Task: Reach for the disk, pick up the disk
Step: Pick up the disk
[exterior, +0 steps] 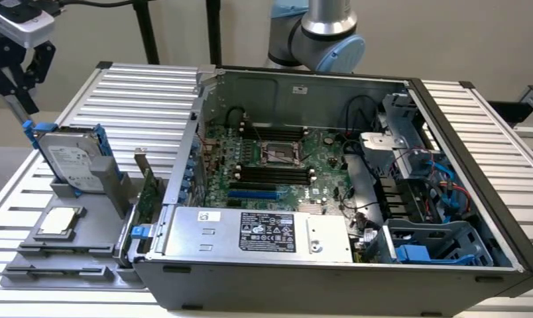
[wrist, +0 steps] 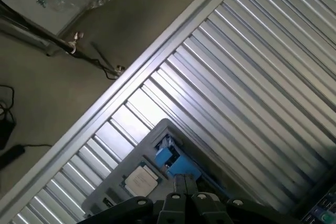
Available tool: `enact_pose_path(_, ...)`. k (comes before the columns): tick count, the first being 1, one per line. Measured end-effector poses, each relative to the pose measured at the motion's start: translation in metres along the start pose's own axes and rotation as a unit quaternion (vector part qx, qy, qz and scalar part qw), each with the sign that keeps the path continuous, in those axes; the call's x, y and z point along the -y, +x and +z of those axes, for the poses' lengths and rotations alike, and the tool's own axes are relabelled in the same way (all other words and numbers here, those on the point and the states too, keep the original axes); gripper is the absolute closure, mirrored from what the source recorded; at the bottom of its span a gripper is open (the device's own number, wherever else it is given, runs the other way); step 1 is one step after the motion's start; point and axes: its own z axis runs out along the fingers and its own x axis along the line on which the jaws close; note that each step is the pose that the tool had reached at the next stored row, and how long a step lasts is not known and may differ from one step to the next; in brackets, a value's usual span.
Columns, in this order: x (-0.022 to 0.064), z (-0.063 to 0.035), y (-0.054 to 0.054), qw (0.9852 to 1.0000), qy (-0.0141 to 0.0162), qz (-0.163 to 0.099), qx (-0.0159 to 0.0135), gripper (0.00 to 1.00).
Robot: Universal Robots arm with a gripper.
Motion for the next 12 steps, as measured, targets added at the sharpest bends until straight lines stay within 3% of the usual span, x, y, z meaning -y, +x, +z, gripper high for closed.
enact_pose_path(3,0.0000,0.0000,0.0000,0.9996,0.0000,-0.027,-0.0009,0.89)
enact_pose_path(7,0.0000,0.0003,0.0000,0.9980,0.0001,-0.063,-0.0019,0.89)
enact_pose_path(12,0.0001,0.0006,0.0000,0.9940,0.0001,-0.109,-0.0034,0.89)
